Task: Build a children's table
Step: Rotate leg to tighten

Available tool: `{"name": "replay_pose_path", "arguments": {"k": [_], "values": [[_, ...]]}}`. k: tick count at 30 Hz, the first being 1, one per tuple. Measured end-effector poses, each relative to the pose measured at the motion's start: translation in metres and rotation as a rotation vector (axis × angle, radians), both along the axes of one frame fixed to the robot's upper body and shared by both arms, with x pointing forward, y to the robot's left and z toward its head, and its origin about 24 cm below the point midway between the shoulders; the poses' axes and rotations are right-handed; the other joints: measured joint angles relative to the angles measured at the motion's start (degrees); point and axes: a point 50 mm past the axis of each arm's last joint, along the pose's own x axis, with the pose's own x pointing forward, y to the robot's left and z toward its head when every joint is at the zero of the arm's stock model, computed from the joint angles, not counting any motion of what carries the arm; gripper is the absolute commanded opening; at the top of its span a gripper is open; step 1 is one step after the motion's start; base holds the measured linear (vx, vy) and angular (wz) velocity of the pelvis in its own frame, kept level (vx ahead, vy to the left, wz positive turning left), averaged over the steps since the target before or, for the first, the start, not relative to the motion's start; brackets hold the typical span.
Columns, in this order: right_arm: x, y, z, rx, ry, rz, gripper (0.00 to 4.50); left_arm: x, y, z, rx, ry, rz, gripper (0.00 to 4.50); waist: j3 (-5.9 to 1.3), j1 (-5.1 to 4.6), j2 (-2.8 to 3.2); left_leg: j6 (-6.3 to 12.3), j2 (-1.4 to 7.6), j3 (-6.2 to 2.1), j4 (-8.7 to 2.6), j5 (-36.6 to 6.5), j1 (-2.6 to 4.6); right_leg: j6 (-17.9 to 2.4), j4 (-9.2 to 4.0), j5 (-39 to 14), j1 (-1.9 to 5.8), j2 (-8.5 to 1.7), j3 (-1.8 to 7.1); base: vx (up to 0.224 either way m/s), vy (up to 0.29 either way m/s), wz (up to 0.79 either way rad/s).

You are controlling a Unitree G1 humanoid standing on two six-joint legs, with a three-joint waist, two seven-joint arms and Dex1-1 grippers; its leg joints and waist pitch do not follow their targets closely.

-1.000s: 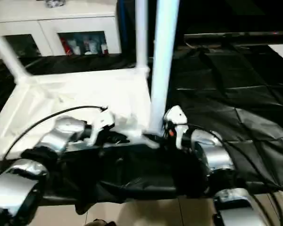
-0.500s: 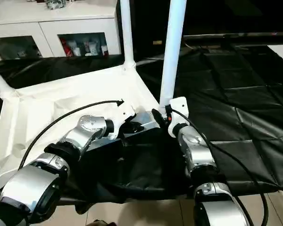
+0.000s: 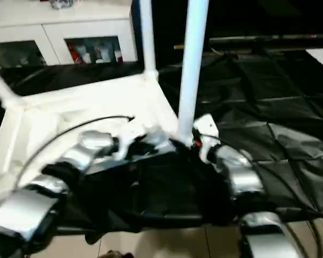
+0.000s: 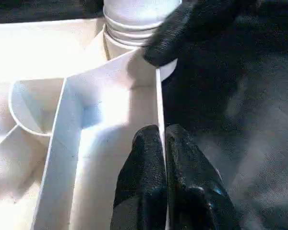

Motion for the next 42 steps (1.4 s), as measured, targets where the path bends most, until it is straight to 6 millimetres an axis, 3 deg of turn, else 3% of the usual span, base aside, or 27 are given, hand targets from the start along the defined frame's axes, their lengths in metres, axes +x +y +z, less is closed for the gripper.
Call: {"name": "replay_pose_path", "arguments": {"k": [8,15,22,35,40,41,42], "values": [[-0.008,-0.002,0.001,-0.006,0.036,0.156,3.65,-0.008,0.014,-0.001,0.004,0.046,-0.096,0.00,0.09,0.30,-0.12,0.00,-0.02,0.03,0.13,0.00,0.01,-0.03,0.05,0.02,0.03,-0.04,0.09,0.000,0.000,0.00],[-0.011,0.001,0.002,0.014,0.050,0.217,2.87,-0.009,0.017,-0.001,0.003,0.047,-0.111,0.00,0.12,0.34,-0.17,0.00,0.00,0.03,0.13,0.00,0.02,-0.02,0.09,0.01,0.01,-0.03,0.07,0.000,0.000,0.00],[-0.011,0.001,0.001,0.021,0.059,0.193,2.72,-0.009,0.014,-0.001,-0.002,0.039,-0.100,0.00,0.12,0.33,-0.17,0.00,-0.01,0.03,0.16,0.01,0.03,-0.02,0.12,0.01,0.02,-0.03,0.08,0.000,0.000,0.00],[0.026,0.021,-0.010,0.083,-0.004,-0.560,2.70,0.011,-0.035,-0.002,0.001,-0.054,0.242,0.00,-0.02,-0.74,-0.16,-0.01,-0.08,0.05,0.33,0.00,0.15,-0.03,0.00,0.02,0.18,-0.04,0.25,0.000,0.000,0.00],[0.027,0.026,-0.011,0.072,-0.020,-0.595,2.70,0.011,-0.037,-0.003,-0.004,-0.049,0.262,0.00,-0.13,-0.82,0.01,-0.01,-0.08,-0.02,0.28,0.00,0.21,-0.01,0.01,0.01,0.24,-0.03,0.17,0.000,0.000,0.00],[0.027,0.027,-0.011,0.073,-0.024,-0.593,3.26,0.011,-0.037,-0.003,-0.004,-0.048,0.262,0.00,-0.13,-0.87,0.01,-0.01,-0.08,-0.03,0.29,0.00,0.20,-0.01,0.01,0.01,0.24,-0.03,0.18,0.000,0.000,0.00],[0.026,0.027,-0.011,0.079,-0.025,-0.591,3.40,0.011,-0.037,-0.003,-0.004,-0.048,0.261,0.00,-0.14,-0.94,0.01,-0.01,-0.08,-0.02,0.28,0.00,0.20,-0.01,0.00,0.01,0.25,-0.03,0.18,0.000,0.000,0.00]]}}
